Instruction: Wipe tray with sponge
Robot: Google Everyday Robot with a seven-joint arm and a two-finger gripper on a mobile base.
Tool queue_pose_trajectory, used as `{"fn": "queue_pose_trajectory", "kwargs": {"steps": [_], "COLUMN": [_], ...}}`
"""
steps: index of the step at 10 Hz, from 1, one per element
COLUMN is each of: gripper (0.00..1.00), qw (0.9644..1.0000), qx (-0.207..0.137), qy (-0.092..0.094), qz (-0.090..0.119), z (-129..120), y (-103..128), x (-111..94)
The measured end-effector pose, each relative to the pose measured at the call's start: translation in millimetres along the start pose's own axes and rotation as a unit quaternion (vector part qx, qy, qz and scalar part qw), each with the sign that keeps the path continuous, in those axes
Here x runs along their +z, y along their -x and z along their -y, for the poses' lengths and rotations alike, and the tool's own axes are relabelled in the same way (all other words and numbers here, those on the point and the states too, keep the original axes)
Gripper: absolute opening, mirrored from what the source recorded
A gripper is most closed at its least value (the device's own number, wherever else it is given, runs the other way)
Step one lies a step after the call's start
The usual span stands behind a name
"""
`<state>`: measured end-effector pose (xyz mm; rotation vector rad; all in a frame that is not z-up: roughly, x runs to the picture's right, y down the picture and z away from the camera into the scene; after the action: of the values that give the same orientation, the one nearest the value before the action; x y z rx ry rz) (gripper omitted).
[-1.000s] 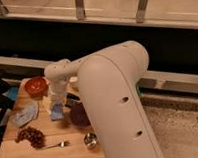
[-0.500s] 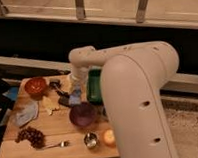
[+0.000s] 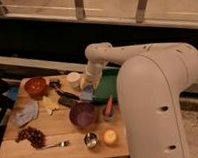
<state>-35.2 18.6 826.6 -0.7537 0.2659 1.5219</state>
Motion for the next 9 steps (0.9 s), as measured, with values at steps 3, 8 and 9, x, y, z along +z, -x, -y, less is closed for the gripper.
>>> {"fn": "queue_pose_trajectory", "kwargs": {"steps": [3,8,9], "gripper": [0.00,0.00,0.00], "qw": [1.0000,0.9951,0.9928], "qx": [-0.002,0.065,0.076], "qy": [-0.001,0.016,0.006], "qz": [-0.001,0.072,0.093], "z": [-2,21,33], "y": [-1,35,48], "x": [2,-19,-33]}}
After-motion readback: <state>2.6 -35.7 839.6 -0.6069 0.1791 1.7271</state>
